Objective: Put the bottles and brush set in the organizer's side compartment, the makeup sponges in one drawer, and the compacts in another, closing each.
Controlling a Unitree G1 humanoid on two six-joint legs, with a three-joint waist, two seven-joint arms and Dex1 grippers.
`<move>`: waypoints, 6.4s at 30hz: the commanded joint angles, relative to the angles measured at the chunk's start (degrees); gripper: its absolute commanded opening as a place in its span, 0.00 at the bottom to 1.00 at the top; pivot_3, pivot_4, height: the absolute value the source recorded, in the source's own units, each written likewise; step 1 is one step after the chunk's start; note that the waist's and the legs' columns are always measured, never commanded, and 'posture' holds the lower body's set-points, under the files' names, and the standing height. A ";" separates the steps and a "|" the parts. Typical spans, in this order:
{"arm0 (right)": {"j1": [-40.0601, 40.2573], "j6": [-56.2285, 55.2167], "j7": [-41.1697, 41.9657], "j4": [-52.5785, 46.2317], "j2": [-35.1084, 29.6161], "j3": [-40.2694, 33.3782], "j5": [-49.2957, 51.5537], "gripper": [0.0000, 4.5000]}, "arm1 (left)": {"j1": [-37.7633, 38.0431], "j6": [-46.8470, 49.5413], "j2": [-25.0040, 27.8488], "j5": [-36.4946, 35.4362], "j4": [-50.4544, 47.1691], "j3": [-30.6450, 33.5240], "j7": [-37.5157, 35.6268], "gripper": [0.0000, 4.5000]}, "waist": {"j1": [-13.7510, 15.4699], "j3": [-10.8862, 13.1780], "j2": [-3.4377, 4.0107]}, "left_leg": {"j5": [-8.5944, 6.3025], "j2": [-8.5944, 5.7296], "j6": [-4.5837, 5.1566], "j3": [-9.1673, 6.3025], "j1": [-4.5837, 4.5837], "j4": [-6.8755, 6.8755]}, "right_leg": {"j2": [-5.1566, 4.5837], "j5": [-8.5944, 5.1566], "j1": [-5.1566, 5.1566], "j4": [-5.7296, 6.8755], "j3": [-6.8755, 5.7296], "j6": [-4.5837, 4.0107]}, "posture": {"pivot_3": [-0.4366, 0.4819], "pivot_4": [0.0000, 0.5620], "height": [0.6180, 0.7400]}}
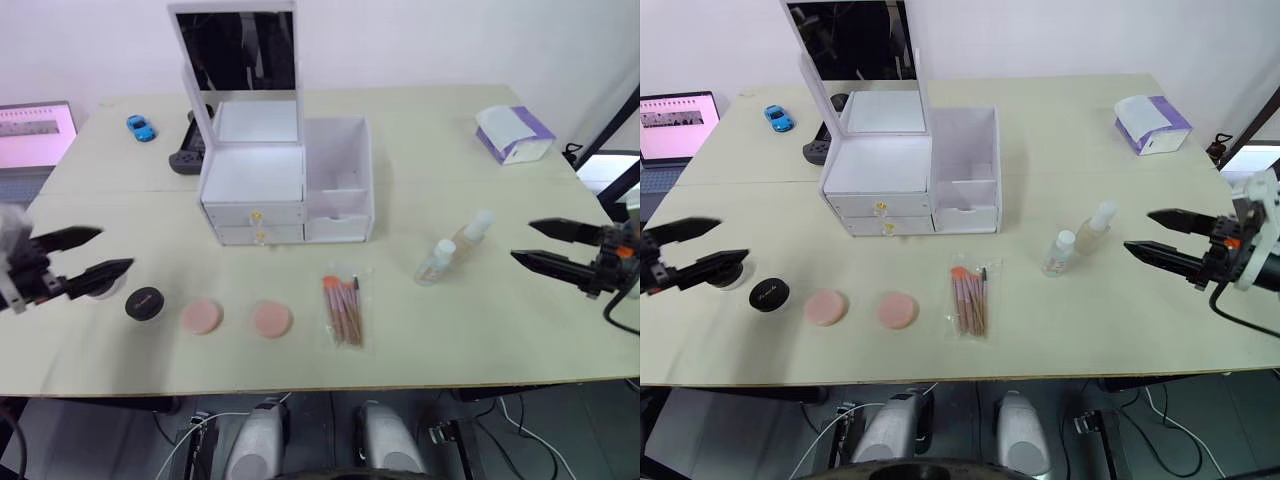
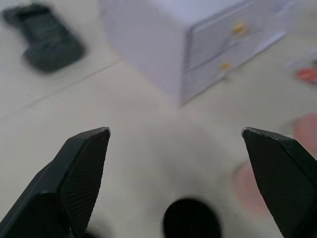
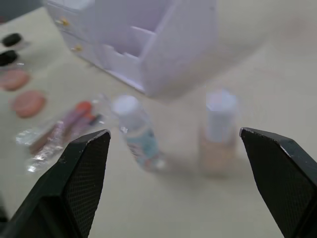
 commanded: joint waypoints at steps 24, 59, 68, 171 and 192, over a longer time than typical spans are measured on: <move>4.97 -2.56 -23.36 -8.08 8.81 -2.74 -6.88 0.99 | -43.11 26.14 -15.65 -15.41 -20.96 -27.85 25.59 1.00 | -0.53 0.08 -0.21 | -0.20 -0.11 0.36 -0.08 -0.46 0.89 | 0.45 0.31 -0.03 0.03 0.12 0.50 | 0.48 0.27 1.00; -8.67 -16.31 -22.46 7.91 19.34 13.77 -15.71 0.18 | -31.77 23.37 -12.60 -13.68 -25.79 -26.47 22.45 1.00 | -0.01 0.08 -0.14 | -0.20 -0.11 0.36 -0.05 -0.47 0.95 | 0.41 0.34 -0.02 0.05 0.18 0.47 | 0.48 0.27 1.00; -8.94 -15.17 -22.69 3.86 18.73 11.05 -12.92 0.18 | -31.21 22.94 -12.55 -13.08 -25.44 -26.02 22.60 1.00 | 0.02 0.08 -0.14 | -0.20 -0.11 0.36 -0.05 -0.47 0.96 | 0.41 0.34 -0.01 0.05 0.18 0.47 | 0.48 0.27 1.00; 31.87 -16.46 -6.13 -14.16 20.78 -16.64 -9.03 0.99 | -12.74 -1.11 -3.62 -3.52 -9.42 -13.53 -0.69 1.00 | 0.01 0.27 0.04 | -0.23 0.09 0.37 0.22 -0.45 0.68 | 0.40 0.25 -0.14 -0.21 0.32 0.10 | 0.48 0.27 1.00; 13.30 -5.64 -16.13 -24.53 9.65 0.76 -6.01 0.99 | -10.97 -2.06 -8.18 -1.91 -12.50 -15.56 3.39 1.00 | 0.31 0.31 -0.01 | -0.23 0.14 0.36 0.21 -0.51 0.71 | 0.27 0.23 -0.14 -0.28 0.33 0.05 | 0.48 0.27 1.00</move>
